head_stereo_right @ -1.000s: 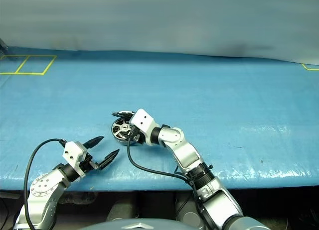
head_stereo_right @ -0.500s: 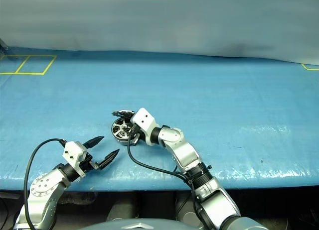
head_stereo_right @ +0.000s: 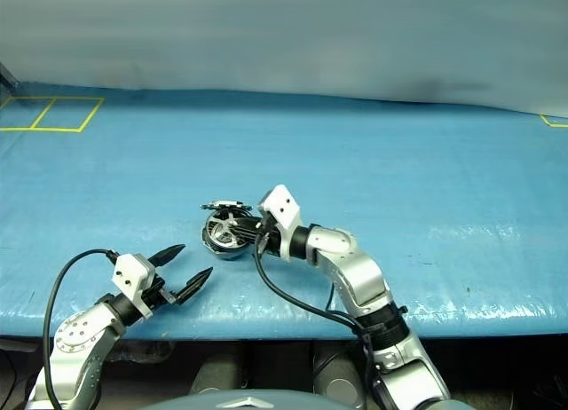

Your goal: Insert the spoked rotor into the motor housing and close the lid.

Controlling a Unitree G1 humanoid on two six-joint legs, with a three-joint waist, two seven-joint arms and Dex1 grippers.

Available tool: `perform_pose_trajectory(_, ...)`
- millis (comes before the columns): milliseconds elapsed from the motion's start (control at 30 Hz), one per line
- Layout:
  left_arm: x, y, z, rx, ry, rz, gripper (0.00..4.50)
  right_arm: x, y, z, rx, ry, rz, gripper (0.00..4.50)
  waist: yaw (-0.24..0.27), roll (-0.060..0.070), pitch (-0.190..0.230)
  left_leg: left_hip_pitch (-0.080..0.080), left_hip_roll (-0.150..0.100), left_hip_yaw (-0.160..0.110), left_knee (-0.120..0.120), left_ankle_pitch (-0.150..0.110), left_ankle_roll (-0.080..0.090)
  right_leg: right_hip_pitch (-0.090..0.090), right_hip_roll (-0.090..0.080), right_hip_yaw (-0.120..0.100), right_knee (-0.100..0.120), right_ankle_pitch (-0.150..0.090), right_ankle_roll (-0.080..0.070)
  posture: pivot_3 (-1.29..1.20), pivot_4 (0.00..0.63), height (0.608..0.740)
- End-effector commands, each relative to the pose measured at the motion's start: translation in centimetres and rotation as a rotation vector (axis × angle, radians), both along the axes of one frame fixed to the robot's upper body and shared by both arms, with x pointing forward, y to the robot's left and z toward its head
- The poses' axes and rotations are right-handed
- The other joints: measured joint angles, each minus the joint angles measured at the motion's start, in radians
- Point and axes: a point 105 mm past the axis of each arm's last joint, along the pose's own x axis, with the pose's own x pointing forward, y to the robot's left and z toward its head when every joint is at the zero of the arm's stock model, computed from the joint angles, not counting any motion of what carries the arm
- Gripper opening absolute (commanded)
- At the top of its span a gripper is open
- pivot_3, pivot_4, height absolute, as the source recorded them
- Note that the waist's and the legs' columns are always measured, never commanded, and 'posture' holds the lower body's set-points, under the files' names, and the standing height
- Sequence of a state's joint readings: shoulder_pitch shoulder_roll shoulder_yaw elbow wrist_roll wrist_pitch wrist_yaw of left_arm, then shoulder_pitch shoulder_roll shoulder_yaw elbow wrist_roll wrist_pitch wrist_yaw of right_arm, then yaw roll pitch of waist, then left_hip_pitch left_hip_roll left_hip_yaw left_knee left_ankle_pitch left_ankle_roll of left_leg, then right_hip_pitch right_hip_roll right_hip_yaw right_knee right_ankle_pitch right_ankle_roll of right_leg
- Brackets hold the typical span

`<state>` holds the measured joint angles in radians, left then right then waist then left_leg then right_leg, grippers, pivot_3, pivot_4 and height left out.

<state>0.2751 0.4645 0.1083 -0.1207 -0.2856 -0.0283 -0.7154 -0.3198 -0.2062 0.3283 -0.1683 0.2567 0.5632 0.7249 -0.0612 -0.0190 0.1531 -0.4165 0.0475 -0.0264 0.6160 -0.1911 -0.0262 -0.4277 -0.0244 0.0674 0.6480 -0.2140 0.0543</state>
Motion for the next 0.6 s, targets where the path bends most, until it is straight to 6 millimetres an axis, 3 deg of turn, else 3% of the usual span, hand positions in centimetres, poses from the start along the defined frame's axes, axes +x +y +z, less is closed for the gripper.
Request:
perform_pose_trajectory(33,0.2,-0.4,0.6,-0.005,-0.029,-0.014,4.5,0.1,-1.3,0.6,-0.023,-0.041,-0.023,0.45,0.0,0.0,0.0,0.0,0.0,0.0,0.0,0.0,0.0,0.0,0.0,0.0,0.0,0.0,0.0,0.0,0.15,0.74)
perform_pose_trajectory(300,0.5,-0.4,0.7,-0.001,-0.032,-0.026,4.5,3.9,-4.8,-0.7,-0.166,-0.091,-0.255,0.45,-0.002,0.0,0.0,0.0,0.0,0.0,0.0,0.0,0.0,0.0,0.0,0.0,0.0,0.0,0.0,0.0,0.15,0.74)
perform_pose_trajectory(500,0.6,-0.3,0.8,0.005,-0.037,-0.027,4.5,4.7,-5.1,-1.0,-0.185,-0.088,-0.281,0.45,0.0,0.0,0.0,0.0,0.0,0.0,0.0,0.0,0.0,0.0,0.0,0.0,0.0,0.0,0.0,0.0,0.15,0.74)
perform_pose_trajectory(600,0.6,-0.2,0.9,0.007,-0.039,-0.023,4.5,4.4,-5.0,-0.6,-0.17,-0.1,-0.267,1.47,0.0,0.0,0.0,0.0,0.0,0.0,0.0,0.0,0.0,0.0,0.0,0.0,0.0,0.0,0.0,0.0,0.15,0.74)
